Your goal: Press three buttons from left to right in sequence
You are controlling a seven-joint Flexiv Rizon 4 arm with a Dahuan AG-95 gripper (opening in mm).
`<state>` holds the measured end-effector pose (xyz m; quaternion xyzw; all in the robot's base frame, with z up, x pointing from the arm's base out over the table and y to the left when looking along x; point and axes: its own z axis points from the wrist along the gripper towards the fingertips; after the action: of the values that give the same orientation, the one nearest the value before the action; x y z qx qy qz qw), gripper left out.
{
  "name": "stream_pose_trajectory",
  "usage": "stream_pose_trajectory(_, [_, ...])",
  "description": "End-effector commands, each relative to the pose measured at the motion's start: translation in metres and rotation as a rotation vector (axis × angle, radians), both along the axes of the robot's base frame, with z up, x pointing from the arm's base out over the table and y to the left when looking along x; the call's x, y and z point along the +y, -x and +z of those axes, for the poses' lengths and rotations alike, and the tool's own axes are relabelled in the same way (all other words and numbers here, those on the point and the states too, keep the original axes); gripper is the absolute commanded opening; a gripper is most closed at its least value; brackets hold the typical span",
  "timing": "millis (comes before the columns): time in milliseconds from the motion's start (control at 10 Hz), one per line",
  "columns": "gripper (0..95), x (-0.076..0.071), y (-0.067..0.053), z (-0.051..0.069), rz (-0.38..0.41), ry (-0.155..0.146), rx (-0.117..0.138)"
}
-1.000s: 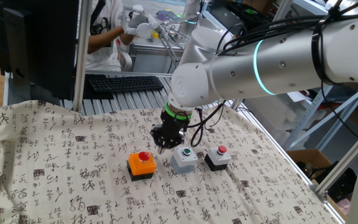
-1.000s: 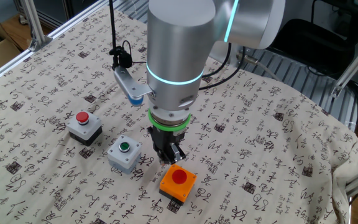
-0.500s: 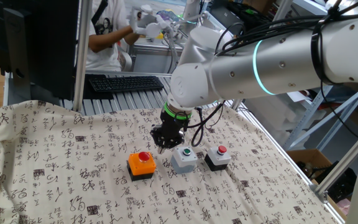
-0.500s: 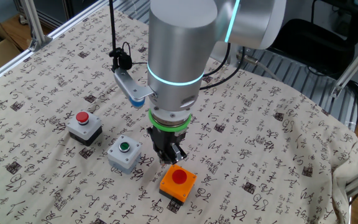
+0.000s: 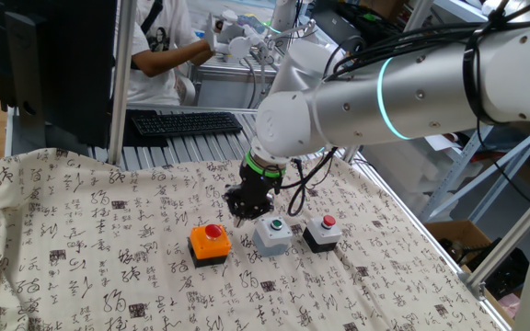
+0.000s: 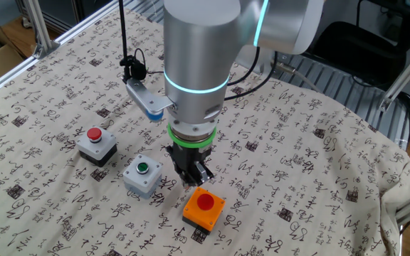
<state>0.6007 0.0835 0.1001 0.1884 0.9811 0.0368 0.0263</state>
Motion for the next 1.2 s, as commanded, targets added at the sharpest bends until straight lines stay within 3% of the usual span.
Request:
stream_pose_trajectory(100, [0.0, 0.000, 0.000, 0.000, -0.001, 0.000, 0.001])
stream_pose_trajectory(700, [0.0, 0.001, -0.001, -0.001, 0.003, -0.006, 0.003])
stream_pose_trajectory(1200, [0.0, 0.016, -0.004, -0.003, -0.012, -0.002, 0.001])
